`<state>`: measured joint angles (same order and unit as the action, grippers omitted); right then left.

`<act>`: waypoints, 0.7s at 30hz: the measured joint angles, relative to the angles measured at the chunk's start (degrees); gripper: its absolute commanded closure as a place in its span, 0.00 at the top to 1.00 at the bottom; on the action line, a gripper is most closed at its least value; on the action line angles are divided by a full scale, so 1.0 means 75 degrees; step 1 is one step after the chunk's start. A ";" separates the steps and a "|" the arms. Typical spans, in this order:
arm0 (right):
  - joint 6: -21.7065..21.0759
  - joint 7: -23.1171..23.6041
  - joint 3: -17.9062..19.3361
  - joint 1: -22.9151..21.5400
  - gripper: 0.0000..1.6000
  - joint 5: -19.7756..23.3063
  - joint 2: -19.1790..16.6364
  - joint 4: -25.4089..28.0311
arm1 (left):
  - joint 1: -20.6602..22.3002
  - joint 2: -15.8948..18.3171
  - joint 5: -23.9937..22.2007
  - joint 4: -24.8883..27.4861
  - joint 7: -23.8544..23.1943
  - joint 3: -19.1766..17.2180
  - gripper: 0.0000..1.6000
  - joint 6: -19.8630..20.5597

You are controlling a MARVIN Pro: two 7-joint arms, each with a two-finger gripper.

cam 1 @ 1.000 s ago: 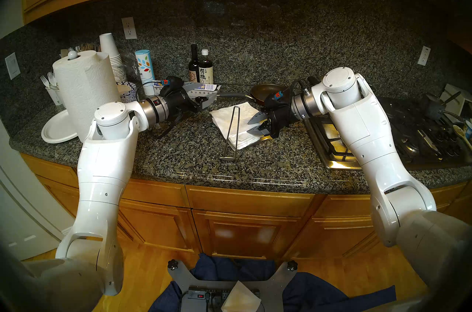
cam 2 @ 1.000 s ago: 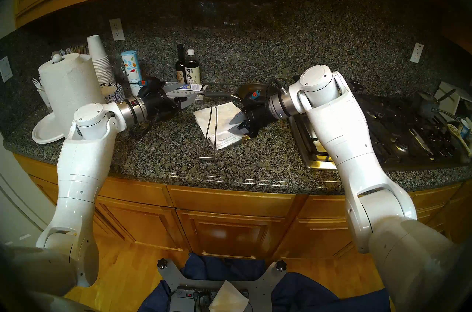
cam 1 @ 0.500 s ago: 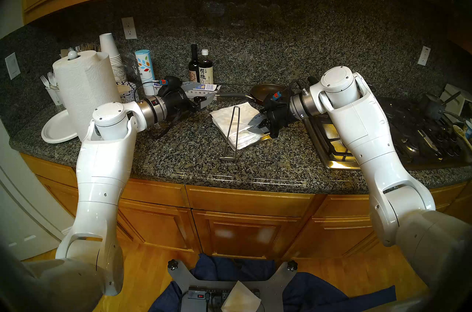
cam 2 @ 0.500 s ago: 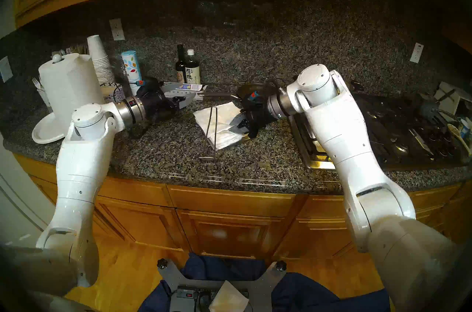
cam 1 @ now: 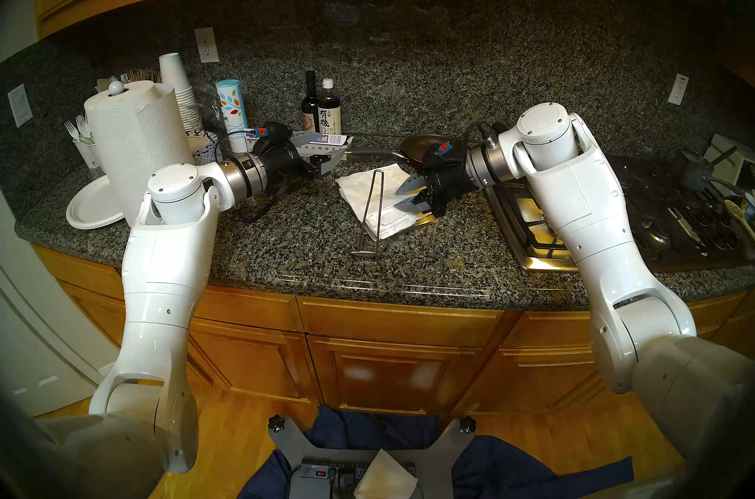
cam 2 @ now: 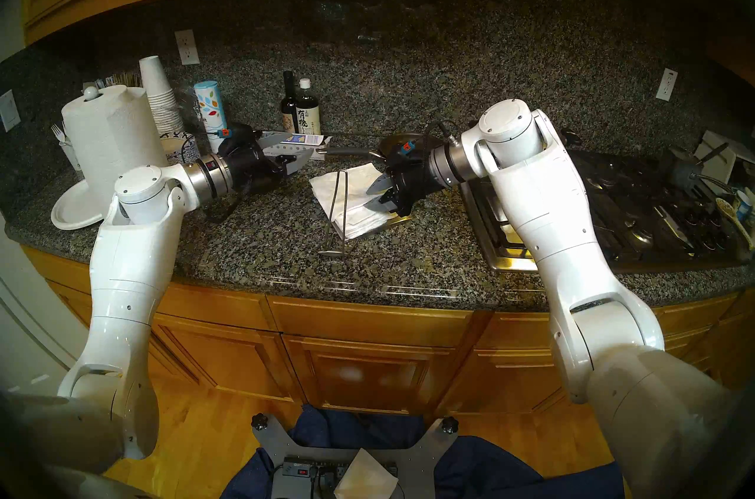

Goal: Take napkin out of napkin holder

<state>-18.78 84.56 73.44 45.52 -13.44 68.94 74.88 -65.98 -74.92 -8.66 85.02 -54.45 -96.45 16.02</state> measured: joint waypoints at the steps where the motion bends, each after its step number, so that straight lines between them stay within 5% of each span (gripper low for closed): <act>1: -0.0003 0.0017 0.0000 -0.0003 0.56 0.0000 0.0000 -0.0002 | 0.0001 -0.0001 0.0000 -0.0002 -0.0005 -0.0001 1.00 0.0001; 2: -0.0004 0.0028 0.0000 -0.0008 0.48 0.0000 0.0001 -0.0008 | 0.0002 -0.0002 0.0000 -0.0003 -0.0009 -0.0002 1.00 0.0001; 12: 0.0017 -0.0015 -0.0011 -0.0073 0.37 -0.0021 0.0062 -0.0158 | 0.0003 -0.0006 -0.0002 -0.0010 -0.0044 -0.0056 1.00 0.0006; 21: 0.0055 -0.0155 0.0057 -0.0081 0.00 -0.0024 0.0069 -0.0106 | -0.0004 -0.0013 -0.0002 -0.0008 -0.0065 -0.0101 1.00 0.0006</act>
<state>-18.36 83.40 73.86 44.91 -13.62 69.46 74.09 -66.01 -75.01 -8.68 84.96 -54.95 -97.21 16.07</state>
